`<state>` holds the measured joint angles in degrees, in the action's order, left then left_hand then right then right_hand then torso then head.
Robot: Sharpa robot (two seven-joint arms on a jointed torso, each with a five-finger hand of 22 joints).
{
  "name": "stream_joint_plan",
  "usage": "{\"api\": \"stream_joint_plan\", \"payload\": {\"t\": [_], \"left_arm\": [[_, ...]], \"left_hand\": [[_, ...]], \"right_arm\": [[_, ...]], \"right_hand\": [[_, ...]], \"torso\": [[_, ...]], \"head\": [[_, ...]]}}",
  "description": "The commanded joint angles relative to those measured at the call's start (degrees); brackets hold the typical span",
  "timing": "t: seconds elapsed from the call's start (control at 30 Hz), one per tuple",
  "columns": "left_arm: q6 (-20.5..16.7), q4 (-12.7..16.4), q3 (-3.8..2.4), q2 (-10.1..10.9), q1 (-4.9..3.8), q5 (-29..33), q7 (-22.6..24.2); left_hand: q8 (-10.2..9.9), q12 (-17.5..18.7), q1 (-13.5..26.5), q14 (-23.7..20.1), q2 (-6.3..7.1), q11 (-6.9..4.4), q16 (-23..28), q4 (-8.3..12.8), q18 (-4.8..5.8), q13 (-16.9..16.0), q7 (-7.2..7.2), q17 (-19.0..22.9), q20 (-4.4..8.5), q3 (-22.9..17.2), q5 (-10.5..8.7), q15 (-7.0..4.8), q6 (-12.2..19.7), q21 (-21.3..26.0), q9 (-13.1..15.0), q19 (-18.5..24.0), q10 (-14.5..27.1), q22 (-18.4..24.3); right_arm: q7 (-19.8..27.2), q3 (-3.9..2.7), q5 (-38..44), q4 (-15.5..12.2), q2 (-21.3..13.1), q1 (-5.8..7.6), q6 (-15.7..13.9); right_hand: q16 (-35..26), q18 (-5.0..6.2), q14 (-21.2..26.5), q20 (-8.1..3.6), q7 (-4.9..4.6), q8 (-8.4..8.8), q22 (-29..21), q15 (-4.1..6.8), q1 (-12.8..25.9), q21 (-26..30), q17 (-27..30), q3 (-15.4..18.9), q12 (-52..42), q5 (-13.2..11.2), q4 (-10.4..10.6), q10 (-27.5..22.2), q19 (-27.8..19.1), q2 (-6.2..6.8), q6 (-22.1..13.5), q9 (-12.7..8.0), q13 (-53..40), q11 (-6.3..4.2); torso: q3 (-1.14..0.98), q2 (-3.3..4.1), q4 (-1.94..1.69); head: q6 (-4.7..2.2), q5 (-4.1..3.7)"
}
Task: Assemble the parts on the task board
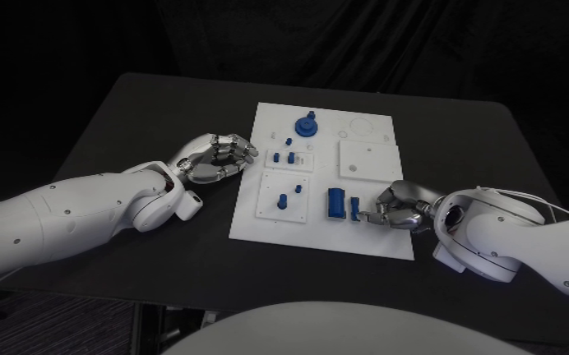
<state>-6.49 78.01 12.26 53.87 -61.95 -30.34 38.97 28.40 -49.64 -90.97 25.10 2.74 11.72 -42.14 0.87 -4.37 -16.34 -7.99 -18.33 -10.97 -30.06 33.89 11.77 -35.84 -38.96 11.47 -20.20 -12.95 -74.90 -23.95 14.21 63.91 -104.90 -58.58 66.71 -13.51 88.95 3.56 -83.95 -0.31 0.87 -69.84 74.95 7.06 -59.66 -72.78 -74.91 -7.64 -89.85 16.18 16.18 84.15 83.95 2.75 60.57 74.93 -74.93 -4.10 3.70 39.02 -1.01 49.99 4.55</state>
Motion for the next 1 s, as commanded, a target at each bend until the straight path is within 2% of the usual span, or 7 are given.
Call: {"api": "stream_joint_plan", "payload": {"t": [0.03, 0.37, 0.73, 0.83, 0.9, 0.93, 1.0], "left_arm": [[0.66, 0.08, -0.04, -0.12, 0.12, 0.06, 1.16], [0.68, 0.06, -0.05, -0.16, 0.18, 0.06, 1.19], [0.65, 0.11, -0.05, -0.03, 0.25, 0.06, 1.24], [0.52, 0.17, -0.05, 0.08, 0.27, 0.06, 1.43], [0.14, 0.44, -0.05, 0.29, 0.28, 0.06, 1.72], [-0.14, 0.68, -0.05, 0.45, 0.28, 0.06, 1.90], [-1.01, 1.28, -0.06, 0.88, 0.28, 0.06, 2.42]], "left_hand": [[0.16, 0.28, 0.18, 0.14, -0.26, 0.41, -0.35, 0.30, 0.64, 0.06, -0.37, 0.06, -0.33, 0.07, 0.21, 0.32, 0.05, -0.27, -0.08, 0.05, 0.11, -1.42], [0.16, 0.28, 0.18, 0.14, -0.26, 0.41, -0.35, 0.30, 0.64, 0.06, -0.37, 0.06, -0.33, 0.07, 0.21, 0.32, 0.05, -0.27, -0.08, 0.05, 0.11, -1.42], [0.16, 0.28, 0.18, 0.14, -0.26, 0.41, -0.35, 0.30, 0.64, 0.06, -0.37, 0.06, -0.33, 0.07, 0.21, 0.32, 0.05, -0.27, -0.08, 0.05, 0.11, -1.42], [0.17, 0.31, 0.21, 0.14, -0.30, 0.46, -0.36, 0.39, 0.63, 0.11, -0.37, 0.10, -0.36, 0.06, 0.33, 0.34, 0.07, -0.34, -0.08, 0.09, 0.09, -1.42], [0.17, 0.31, 0.20, 0.13, -0.28, 0.47, -0.36, 0.42, 0.62, 0.12, -0.36, 0.11, -0.36, 0.06, 0.36, 0.34, 0.07, -0.35, -0.09, 0.11, 0.09, -1.42], [0.20, 0.31, 0.10, 0.08, -0.16, 0.67, -0.36, 0.67, 0.63, 0.14, -0.24, 0.14, -0.35, 0.05, 0.62, 0.35, 0.03, -0.40, -0.08, 0.23, 0.05, -1.44], [0.22, 0.29, 0.06, 0.09, -0.09, 0.82, -0.39, 0.79, 0.63, 0.15, -0.18, 0.16, -0.36, 0.08, 0.79, 0.36, -0.02, -0.48, -0.08, 0.27, -0.02, -1.46]], "right_arm": [[-1.01, -0.01, 0.35, 0.27, 0.18, -0.15, 0.54], [-1.73, -0.02, 0.35, 1.47, 1.26, -0.16, 1.63], [-1.70, -0.02, 0.35, 1.69, 1.57, -0.18, 0.98], [-0.85, -0.02, 0.35, 1.26, 1.25, -0.18, -0.47], [0.51, -0.02, 0.36, 0.66, 0.73, -0.18, -2.58], [1.32, -0.02, 0.46, 0.34, 0.43, -0.17, -3.67], [3.47, -0.04, 1.10, -0.50, -0.46, -0.16, -6.38]], "right_hand": [[0.13, 0.07, -5.35, -0.48, 0.09, -0.29, 10.29, 0.34, -0.32, -0.23, -11.37, 0.00, -0.15, -0.01, -0.45, 5.85, 0.49, -0.61, 0.36, 5.65, -15.07, -0.39], [0.09, 0.09, -5.32, -0.63, 0.25, -1.07, 10.26, 0.49, -1.94, -0.13, -11.23, -0.11, -0.15, 0.00, -1.51, 5.85, 0.44, -1.26, 1.17, 6.18, -15.07, -0.54], [0.07, 0.10, -5.31, -0.71, 0.31, -1.39, 10.24, 0.56, -3.30, -0.06, -11.16, -0.04, -0.15, -0.03, -2.64, 5.85, 0.41, -1.34, 1.41, 6.46, -15.07, -0.61], [0.08, 0.09, -5.31, -0.72, 0.29, -1.30, 10.24, 0.57, -3.26, -0.08, -11.19, 0.20, -0.15, -0.10, -2.69, 5.85, 0.42, -1.10, 1.25, 6.44, -15.07, -0.61], [0.10, 0.07, -5.33, -0.73, 0.26, -1.17, 10.27, 0.56, -2.80, -0.16, -11.27, 0.67, -0.15, -0.14, -2.40, 5.85, 0.45, -0.87, 1.06, 6.41, -15.07, -0.58], [0.13, 0.04, -5.36, -0.72, 0.23, -0.80, 10.30, 0.53, -1.43, -0.30, -11.39, 1.70, -0.15, -0.15, -1.38, 5.85, 0.50, -0.58, 0.58, 6.28, -15.07, -0.56], [0.21, -0.04, -5.41, -0.72, 0.24, -0.47, 10.42, 0.53, -0.37, -0.71, -11.69, 2.39, -0.15, -0.08, -0.30, 5.85, 0.64, -0.84, 0.25, 6.17, -15.07, -0.56]], "torso": [[-0.01, -0.03, 0.03], [-0.01, -0.03, -0.03], [-0.04, -0.04, -0.01], [-0.05, -0.03, -0.03], [-0.05, -0.03, -0.02], [-0.04, -0.04, 0.00], [-0.03, -0.06, 0.01]], "head": [[0.01, 0.04], [0.01, 0.16], [0.01, 0.24], [0.01, 0.26], [0.01, 0.26], [0.01, 0.19], [0.01, 0.25]]}}
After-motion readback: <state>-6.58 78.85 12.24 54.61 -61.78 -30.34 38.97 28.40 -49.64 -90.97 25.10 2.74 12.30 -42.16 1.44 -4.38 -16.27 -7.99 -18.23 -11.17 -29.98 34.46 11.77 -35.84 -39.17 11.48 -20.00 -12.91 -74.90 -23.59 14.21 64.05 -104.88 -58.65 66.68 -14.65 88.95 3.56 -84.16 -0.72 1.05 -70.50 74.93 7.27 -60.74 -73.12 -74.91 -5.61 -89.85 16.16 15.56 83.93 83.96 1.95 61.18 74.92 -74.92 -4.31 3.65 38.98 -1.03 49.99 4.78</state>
